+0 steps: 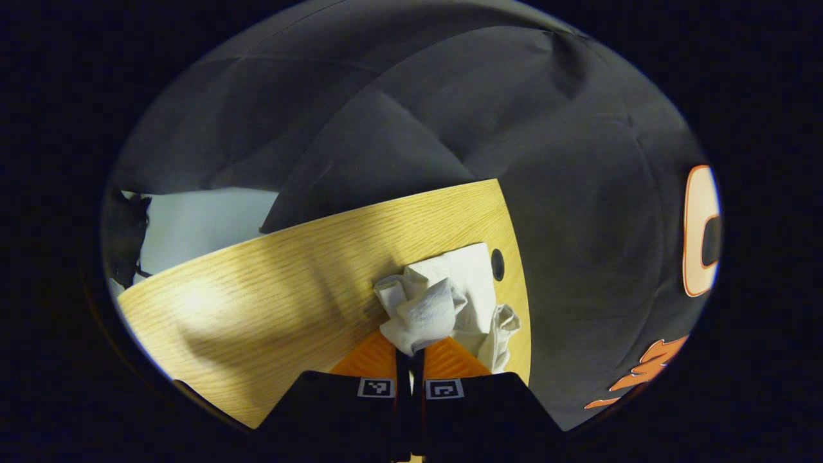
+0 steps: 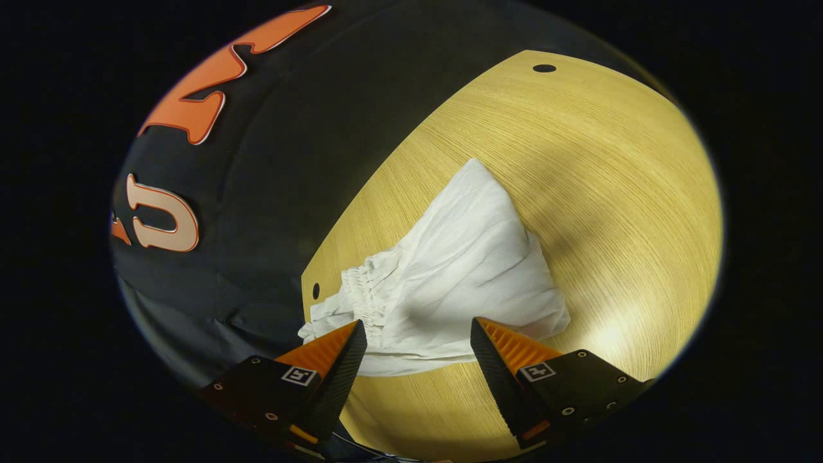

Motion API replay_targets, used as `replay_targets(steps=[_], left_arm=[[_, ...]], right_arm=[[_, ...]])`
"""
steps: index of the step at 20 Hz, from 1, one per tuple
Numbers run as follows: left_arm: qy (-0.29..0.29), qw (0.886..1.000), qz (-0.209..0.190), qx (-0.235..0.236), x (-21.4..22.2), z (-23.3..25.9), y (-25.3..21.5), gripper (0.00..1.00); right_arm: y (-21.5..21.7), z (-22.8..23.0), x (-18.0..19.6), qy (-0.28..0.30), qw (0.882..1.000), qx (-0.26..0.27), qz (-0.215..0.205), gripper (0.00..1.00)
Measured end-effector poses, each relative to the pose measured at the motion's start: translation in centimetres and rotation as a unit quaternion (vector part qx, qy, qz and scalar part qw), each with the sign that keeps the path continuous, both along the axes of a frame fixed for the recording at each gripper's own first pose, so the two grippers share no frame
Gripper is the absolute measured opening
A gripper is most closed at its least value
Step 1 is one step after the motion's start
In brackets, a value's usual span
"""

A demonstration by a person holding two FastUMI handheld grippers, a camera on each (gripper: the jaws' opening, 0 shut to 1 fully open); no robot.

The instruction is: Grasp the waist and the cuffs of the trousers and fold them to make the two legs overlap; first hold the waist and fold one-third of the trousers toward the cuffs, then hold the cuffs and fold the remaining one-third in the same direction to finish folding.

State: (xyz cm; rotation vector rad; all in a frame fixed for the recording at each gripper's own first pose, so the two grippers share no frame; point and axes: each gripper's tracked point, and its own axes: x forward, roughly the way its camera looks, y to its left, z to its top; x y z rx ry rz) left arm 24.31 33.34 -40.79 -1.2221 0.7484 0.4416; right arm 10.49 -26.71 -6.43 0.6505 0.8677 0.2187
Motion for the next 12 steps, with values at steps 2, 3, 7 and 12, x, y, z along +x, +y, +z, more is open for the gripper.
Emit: replay_targets(steps=[2,3,7,12], left_arm=[[-0.035,0.999,-0.020,0.028,0.9,3.4,-0.1,0.04],[-0.059,0.997,-0.024,0.039,1.6,5.7,-0.5,0.04],[-0.126,0.983,-0.079,0.107,4.4,13.9,-3.5,0.04],[-0.193,0.954,-0.156,0.170,6.8,23.2,-10.4,0.04]], right_arm=[[-0.1,0.1,-0.2,-0.004,1.000,0.003,0.000,0.98],[-0.2,0.3,-0.4,-0.007,1.000,0.006,-0.001,0.98],[-1.3,1.6,-1.2,-0.020,1.000,0.022,-0.004,0.98],[-3.9,3.1,-1.8,-0.038,0.998,0.046,-0.023,0.98]])
